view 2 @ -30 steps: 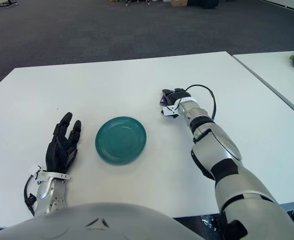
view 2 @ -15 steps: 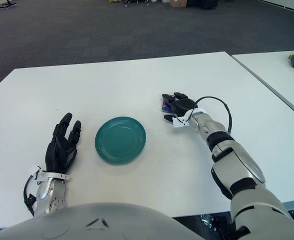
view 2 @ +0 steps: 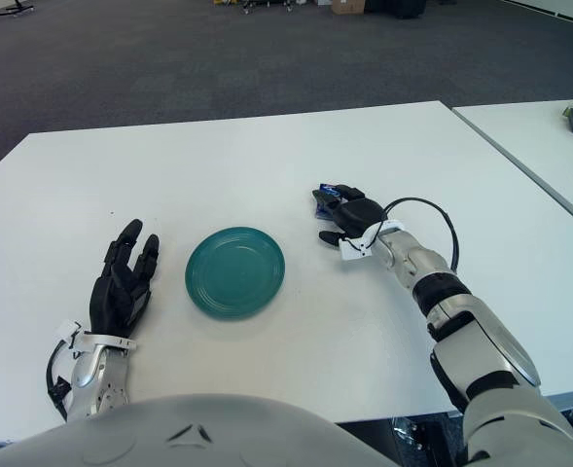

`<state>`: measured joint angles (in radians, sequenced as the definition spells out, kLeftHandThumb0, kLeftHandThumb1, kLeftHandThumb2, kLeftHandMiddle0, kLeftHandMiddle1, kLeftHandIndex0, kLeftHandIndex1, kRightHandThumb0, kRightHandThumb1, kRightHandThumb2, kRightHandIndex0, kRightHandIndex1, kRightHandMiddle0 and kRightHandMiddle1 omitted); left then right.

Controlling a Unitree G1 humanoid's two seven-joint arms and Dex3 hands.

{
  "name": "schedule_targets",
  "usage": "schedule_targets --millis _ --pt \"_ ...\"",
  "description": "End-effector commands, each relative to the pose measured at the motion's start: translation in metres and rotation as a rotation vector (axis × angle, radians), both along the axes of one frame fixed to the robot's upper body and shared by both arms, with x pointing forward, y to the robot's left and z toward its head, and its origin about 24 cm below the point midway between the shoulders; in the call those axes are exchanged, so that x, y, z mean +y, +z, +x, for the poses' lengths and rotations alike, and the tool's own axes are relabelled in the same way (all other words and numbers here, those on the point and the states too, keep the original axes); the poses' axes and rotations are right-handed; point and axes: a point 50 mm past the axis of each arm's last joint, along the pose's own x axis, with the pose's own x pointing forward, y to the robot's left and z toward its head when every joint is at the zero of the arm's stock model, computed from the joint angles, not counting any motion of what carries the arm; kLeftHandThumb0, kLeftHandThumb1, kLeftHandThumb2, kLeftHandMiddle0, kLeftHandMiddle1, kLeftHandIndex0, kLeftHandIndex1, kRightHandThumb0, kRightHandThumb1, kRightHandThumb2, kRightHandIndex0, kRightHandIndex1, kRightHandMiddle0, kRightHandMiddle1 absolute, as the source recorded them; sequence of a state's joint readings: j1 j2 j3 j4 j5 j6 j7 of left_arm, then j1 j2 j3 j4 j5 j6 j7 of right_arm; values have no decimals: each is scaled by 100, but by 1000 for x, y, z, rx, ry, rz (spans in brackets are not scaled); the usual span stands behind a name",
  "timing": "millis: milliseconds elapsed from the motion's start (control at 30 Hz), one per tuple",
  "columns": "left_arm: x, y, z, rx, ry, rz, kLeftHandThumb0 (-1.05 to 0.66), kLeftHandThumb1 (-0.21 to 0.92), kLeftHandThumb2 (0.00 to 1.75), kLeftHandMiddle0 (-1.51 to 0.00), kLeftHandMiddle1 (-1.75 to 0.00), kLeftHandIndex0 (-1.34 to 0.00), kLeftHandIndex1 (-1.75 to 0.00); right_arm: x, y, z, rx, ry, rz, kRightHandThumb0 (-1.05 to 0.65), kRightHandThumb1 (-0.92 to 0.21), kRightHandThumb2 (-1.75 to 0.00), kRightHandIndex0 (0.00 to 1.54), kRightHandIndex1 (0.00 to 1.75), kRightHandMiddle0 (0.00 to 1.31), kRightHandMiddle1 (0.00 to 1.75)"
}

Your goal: Put the gum into the plate.

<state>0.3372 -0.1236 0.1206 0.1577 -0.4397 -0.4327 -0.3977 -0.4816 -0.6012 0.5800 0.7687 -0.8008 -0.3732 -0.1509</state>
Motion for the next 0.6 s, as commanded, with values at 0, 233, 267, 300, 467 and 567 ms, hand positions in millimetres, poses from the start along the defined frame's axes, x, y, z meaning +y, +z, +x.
schedule_targets --millis 0,233,267,300,467,567 --pt "-4 -19 -13 106 20 -35 -96 92 81 -22 -1 0 -62 -4 -17 -18 75 5 -11 -105 -92 -93 7 1 4 4" --pt "-4 -19 -12 107 19 -35 -96 92 81 -21 0 0 -62 -5 -16 -24 67 17 -5 -105 -92 -92 6 1 3 4" --pt "-4 -19 -12 107 18 -33 -96 92 81 -21 0 0 -62 -5 -17 -24 61 18 -7 -105 -92 -91 6 1 3 4" --pt "-4 -19 -12 107 18 -32 -96 92 81 -21 0 0 -62 -5 -17 -25 58 17 -9 -105 -92 -91 6 0 3 4" --pt "-3 -20 -12 106 17 -29 -96 92 81 -21 0 0 -61 -5 -18 -26 44 16 -13 -105 -92 -92 6 0 2 5" --pt "-3 -20 -11 104 17 -27 -96 92 81 -21 0 0 -61 -6 -18 -27 36 17 -15 -105 -92 -93 6 0 2 5"
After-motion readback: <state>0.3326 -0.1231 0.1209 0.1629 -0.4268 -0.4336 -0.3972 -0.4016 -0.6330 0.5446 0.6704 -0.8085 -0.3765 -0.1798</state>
